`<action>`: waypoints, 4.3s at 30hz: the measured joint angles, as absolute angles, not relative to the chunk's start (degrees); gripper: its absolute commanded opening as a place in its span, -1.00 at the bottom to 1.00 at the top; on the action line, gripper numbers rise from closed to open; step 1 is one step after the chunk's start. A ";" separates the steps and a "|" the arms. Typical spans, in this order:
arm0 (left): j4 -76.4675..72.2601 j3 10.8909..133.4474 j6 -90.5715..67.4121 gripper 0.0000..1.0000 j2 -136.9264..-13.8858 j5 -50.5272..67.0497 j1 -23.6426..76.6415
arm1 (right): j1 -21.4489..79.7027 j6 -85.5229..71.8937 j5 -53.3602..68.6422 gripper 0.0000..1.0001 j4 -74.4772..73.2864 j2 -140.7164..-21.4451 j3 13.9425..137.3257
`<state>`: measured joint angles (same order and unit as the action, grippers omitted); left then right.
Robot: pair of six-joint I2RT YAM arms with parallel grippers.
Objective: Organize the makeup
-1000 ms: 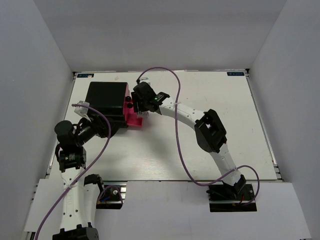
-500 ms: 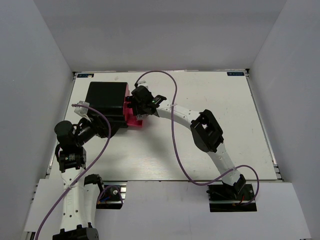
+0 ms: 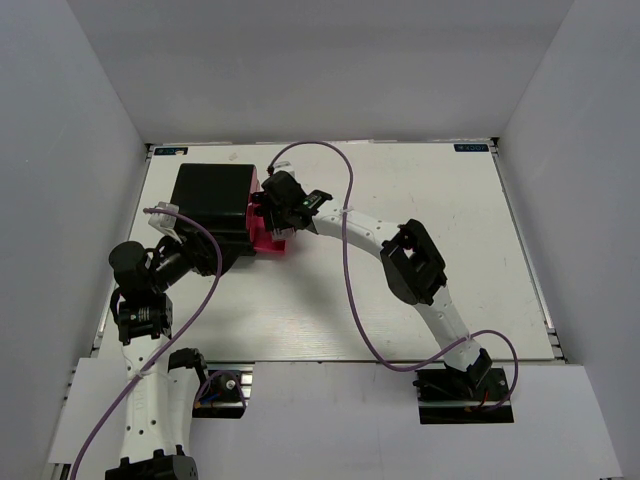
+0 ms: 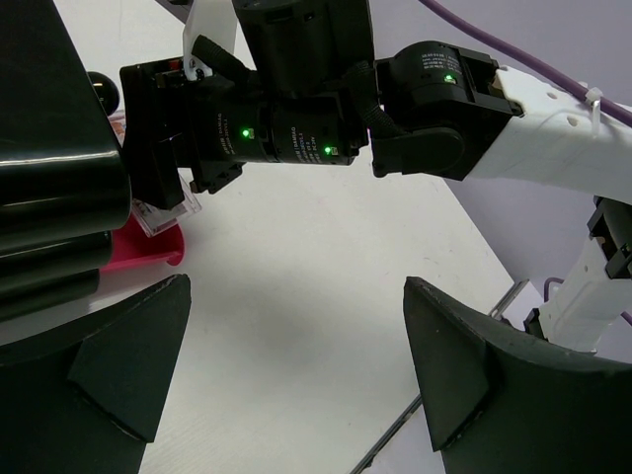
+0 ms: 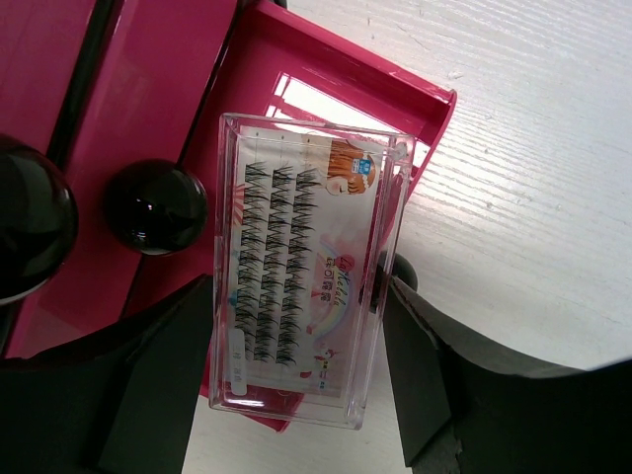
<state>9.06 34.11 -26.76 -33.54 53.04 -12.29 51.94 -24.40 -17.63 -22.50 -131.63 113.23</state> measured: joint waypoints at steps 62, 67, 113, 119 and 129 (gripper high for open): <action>18.76 59.31 -23.11 0.59 -70.37 8.40 -13.65 | 37.98 -4.93 8.01 -1.00 -12.60 -125.45 96.82; 18.98 59.42 -22.92 0.70 -74.19 5.02 -13.67 | 38.41 -4.43 7.55 -1.00 -13.32 -129.45 101.71; 14.68 59.64 -21.32 0.70 -78.26 9.04 -13.78 | 40.16 -21.71 35.31 -1.00 -3.20 -149.64 124.49; 14.55 59.64 -21.21 0.70 -78.32 9.06 -13.89 | 39.97 -26.13 38.24 -1.00 0.56 -150.61 124.49; 14.55 59.64 -21.43 0.73 -78.35 8.97 -13.98 | 39.46 -26.98 39.81 -1.00 1.72 -151.17 124.46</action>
<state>14.55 59.64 -21.43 -78.35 8.97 -13.98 39.46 -26.98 39.81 1.72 -151.17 124.46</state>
